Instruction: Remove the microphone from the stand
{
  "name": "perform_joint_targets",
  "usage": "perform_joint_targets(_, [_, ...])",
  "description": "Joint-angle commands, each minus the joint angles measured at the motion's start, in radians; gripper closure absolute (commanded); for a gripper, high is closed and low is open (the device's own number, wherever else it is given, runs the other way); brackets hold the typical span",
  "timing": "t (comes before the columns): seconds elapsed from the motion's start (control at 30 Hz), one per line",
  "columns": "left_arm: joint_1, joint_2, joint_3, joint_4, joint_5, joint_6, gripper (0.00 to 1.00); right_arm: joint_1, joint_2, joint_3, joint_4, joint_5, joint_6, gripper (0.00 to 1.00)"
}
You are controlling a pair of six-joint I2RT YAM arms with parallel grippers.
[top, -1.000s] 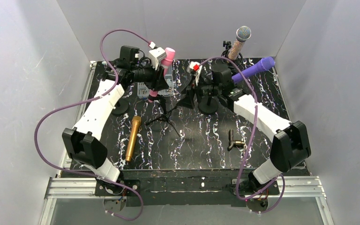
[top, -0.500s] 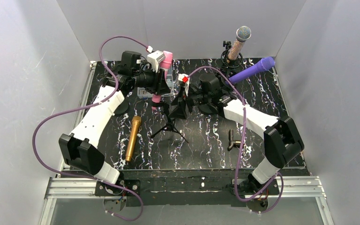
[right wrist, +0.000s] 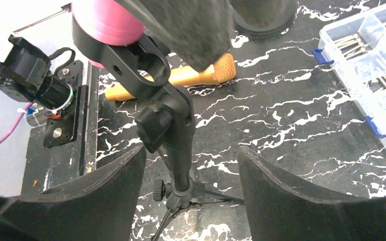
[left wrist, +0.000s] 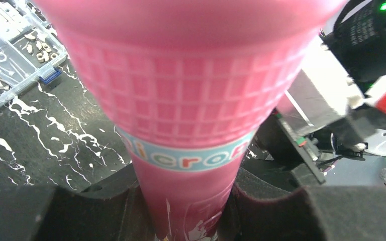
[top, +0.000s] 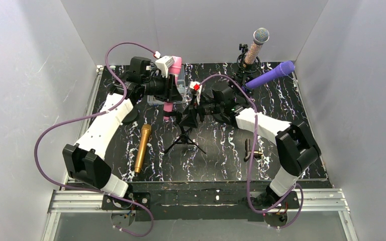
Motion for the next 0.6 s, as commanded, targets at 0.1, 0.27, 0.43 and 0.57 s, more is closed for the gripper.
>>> perform_joint_targets(0.1, [-0.003,-0.076,-0.012,0.022,0.050,-0.049,1.00,0.009,0.042,-0.018,0.096,0.017,0.040,0.27])
perform_joint_targets(0.27, [-0.003,-0.080,-0.031,0.022,0.035,-0.056,1.00,0.023,0.060,-0.026,0.126,0.002,0.066,0.29])
perform_joint_targets(0.43, [-0.003,-0.081,-0.045,0.022,0.010,-0.080,1.00,0.038,0.064,-0.055,0.164,-0.002,0.083,0.30])
perform_joint_targets(0.57, [-0.003,-0.083,-0.052,0.052,0.004,-0.091,1.00,0.045,0.066,-0.067,0.174,-0.006,0.083,0.32])
